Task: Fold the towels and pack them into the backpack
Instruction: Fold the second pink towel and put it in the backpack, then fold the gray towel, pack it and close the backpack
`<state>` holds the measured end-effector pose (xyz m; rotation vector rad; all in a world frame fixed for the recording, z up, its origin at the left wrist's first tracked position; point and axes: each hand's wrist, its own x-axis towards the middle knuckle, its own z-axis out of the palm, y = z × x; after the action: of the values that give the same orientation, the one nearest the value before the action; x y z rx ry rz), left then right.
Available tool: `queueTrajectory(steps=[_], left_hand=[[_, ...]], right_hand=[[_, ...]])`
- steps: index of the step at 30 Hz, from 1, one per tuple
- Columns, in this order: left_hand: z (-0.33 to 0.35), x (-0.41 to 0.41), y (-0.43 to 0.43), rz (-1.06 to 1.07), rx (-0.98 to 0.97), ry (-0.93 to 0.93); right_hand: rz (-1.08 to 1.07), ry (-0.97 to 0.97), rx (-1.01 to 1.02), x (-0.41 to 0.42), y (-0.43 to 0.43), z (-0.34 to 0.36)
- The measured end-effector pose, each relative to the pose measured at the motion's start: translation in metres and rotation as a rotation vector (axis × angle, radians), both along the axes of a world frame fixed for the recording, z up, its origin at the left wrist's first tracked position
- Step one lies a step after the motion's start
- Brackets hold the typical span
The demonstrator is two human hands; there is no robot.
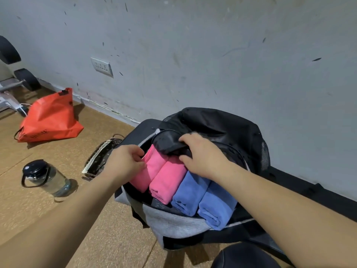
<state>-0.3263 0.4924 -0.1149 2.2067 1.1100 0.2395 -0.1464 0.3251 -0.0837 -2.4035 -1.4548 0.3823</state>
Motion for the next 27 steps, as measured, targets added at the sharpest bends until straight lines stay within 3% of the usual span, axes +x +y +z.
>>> queueTrajectory(steps=[5, 11, 17, 23, 27], left_hand=[[0.014, -0.015, -0.006, 0.069, -0.004, -0.099], [0.054, 0.002, -0.069, -0.005, 0.026, -0.318], [0.083, 0.051, -0.191, -0.239, -0.201, -0.460], [0.077, 0.105, -0.320, -0.427, -0.451, -0.386], [0.066, 0.142, -0.393, -0.555, -0.509, -0.306]], right_hand=[[0.075, 0.087, -0.154, -0.007, -0.016, 0.007], [0.039, -0.069, 0.026, -0.011, -0.059, 0.043], [-0.121, -0.104, 0.059, 0.001, -0.168, 0.064], [-0.342, -0.066, 0.025, 0.023, -0.317, 0.051], [-0.546, 0.044, -0.008, 0.047, -0.406, 0.031]])
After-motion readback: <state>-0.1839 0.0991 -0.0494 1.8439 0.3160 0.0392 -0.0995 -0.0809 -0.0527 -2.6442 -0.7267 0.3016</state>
